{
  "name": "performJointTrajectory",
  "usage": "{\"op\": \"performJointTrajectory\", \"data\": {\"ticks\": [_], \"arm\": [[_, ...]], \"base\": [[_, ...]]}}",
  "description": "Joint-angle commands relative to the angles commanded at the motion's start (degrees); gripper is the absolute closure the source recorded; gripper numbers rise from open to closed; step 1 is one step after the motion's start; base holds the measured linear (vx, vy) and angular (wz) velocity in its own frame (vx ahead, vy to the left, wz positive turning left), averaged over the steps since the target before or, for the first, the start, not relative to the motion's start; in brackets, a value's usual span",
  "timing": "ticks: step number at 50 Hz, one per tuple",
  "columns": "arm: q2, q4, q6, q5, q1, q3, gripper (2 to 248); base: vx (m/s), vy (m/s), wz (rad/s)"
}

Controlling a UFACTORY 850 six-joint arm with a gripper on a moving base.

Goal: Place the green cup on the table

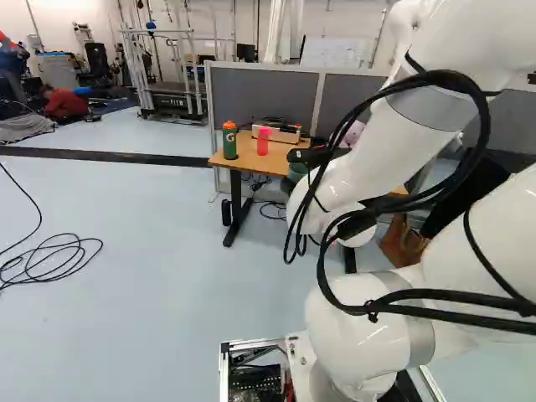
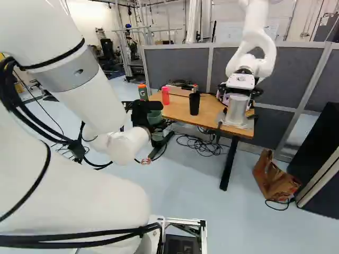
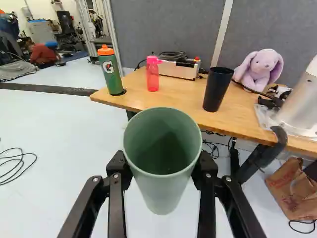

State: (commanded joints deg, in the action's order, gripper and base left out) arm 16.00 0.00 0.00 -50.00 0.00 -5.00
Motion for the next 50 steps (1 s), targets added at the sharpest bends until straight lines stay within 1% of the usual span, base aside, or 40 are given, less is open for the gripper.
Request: {"op": "performJointTrajectory", "data": {"ticks": [18, 35, 36, 37, 43, 50], "arm": [[0.00, 0.00, 0.00, 0.00, 0.00, 0.00, 122], [0.00, 0.00, 0.00, 0.00, 0.00, 0.00, 122], [-1.34, 0.00, 0.00, 0.00, 0.15, -1.13, 122], [-1.58, 0.00, 0.00, 0.00, 0.17, -1.34, 122], [-2.57, 0.00, 0.00, 0.00, 0.24, -2.19, 122], [-3.17, 0.00, 0.00, 0.00, 0.26, -2.71, 122]], "base": [[0.300, 0.110, -0.051], [0.322, 0.064, -0.049], [0.285, 0.059, -0.028], [0.258, 0.054, -0.028], [0.147, 0.037, 0.068], [0.019, 0.002, -0.017]]}}
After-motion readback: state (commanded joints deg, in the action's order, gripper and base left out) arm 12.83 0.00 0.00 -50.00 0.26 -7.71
